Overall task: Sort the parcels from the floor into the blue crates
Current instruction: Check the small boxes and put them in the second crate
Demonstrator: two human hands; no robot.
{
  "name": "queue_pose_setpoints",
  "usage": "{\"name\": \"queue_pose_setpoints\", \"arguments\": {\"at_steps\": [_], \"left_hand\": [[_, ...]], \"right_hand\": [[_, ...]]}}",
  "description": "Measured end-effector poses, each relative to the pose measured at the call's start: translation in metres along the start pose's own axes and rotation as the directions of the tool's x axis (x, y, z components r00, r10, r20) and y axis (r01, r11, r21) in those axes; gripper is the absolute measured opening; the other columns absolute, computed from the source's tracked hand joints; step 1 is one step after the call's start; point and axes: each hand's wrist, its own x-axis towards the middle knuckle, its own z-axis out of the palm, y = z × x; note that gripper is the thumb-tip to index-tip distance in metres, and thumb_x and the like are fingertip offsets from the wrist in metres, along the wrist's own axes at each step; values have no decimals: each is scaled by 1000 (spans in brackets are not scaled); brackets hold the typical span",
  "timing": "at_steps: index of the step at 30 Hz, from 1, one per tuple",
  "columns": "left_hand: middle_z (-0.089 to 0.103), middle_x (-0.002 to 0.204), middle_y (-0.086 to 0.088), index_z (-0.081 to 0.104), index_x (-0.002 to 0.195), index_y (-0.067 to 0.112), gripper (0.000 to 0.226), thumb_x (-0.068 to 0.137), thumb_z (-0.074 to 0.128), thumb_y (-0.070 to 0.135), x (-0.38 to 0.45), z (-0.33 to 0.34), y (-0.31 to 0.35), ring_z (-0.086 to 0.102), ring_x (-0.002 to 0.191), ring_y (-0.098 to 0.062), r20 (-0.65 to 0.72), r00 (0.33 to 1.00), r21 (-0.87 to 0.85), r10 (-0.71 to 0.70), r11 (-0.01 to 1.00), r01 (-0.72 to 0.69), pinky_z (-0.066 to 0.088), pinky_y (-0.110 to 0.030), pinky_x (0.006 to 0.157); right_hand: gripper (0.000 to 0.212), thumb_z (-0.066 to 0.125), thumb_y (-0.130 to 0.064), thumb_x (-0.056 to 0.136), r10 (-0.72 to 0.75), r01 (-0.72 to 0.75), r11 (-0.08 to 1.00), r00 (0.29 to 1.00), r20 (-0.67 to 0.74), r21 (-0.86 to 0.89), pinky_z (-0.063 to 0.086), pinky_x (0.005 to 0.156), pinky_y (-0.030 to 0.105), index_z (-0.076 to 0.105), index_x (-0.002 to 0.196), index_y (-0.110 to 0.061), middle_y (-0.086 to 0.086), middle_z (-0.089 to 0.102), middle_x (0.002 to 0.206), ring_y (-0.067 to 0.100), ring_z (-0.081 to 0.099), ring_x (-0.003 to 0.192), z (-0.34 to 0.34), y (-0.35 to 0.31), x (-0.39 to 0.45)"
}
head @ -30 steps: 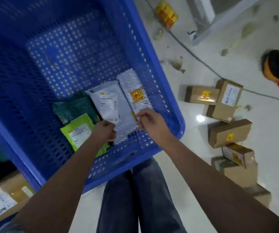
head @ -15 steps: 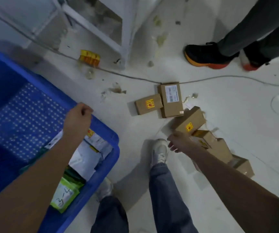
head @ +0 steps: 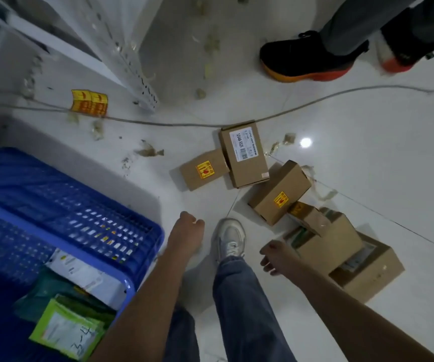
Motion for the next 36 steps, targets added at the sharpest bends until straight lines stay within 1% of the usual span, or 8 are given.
{"name": "queue_pose_setpoints", "arguments": {"at_steps": [4, 6, 12, 20, 24, 30, 33, 36], "left_hand": [[52, 77, -7, 48, 83, 5, 11, 90, 45, 12, 28, -5, 6, 57, 71, -25, 32, 998, -49, -50, 997, 51, 44, -27, 58], [62, 97, -21, 53, 106, -6, 26, 89, 47, 14, 51, -14, 5, 63, 86, -33, 1, 997, -73, -74, 995, 74, 55, -35, 69], [38, 144, -16, 26, 145, 5, 64, 90, 53, 27, 125, -32, 15, 44, 127, -33, 83, 991, -20, -101, 994, 103, 41, -44, 106], [46, 138, -13, 35, 141, 6, 54, 96, 46, 32, 218, -22, 36, 46, 126, -29, 100, 991, -102, -90, 990, 100, 40, -37, 105], [49, 138, -12, 39, 140, 9, 56, 95, 43, 42, 221, -14, 41, 50, 122, -27, 107, 984, -202, -144, 966, 163, 44, -35, 100], [58, 93, -3, 52, 110, 17, 37, 93, 43, 49, 183, -25, 36, 58, 80, -19, 135, 970, -561, -202, 791, 243, 50, -31, 78], [58, 104, -6, 50, 118, 13, 45, 92, 47, 50, 161, -34, 36, 60, 88, -21, 129, 970, -673, -204, 701, 237, 53, -29, 65], [51, 120, -8, 39, 137, 12, 66, 87, 55, 52, 141, -40, 37, 58, 103, -25, 70, 975, -681, -209, 704, 200, 55, -33, 71]], "right_hand": [[12, 44, -17, 97, -114, 121, 989, 990, -83, 88, 41, 55, 25, 51, 102, -8, 7, 55, 75, 16, 50, 60, -8, -52, 23], [12, 44, -17, 97, -172, 176, 981, 983, -63, 78, 43, 57, 25, 52, 104, -11, 6, 55, 77, 17, 52, 64, -4, -79, 38], [23, 46, -21, 92, -382, 379, 924, 920, -91, -56, 42, 73, 29, 53, 114, -15, 4, 52, 89, 18, 50, 81, 18, -161, 104], [37, 40, -21, 91, -410, 326, 891, 876, -253, -316, 52, 90, 47, 50, 121, -5, 16, 58, 114, 31, 58, 103, 34, -211, 180], [30, 39, -30, 96, -405, 314, 879, 888, -215, -359, 52, 66, 35, 53, 108, -8, 6, 55, 87, 23, 59, 80, 33, -207, 186], [26, 40, -44, 93, -289, 317, 938, 939, -188, 143, 51, 65, 35, 40, 104, -20, 1, 48, 85, 21, 53, 81, 22, -193, 156], [39, 51, -44, 91, -160, 197, 898, 979, -124, 394, 58, 80, 40, 44, 117, -16, 2, 52, 97, 16, 57, 84, 14, -186, 131], [60, 67, -40, 82, -140, 159, 821, 987, -76, 548, 60, 66, 38, 40, 130, -17, 7, 50, 121, 24, 56, 105, 12, -177, 107]]}}
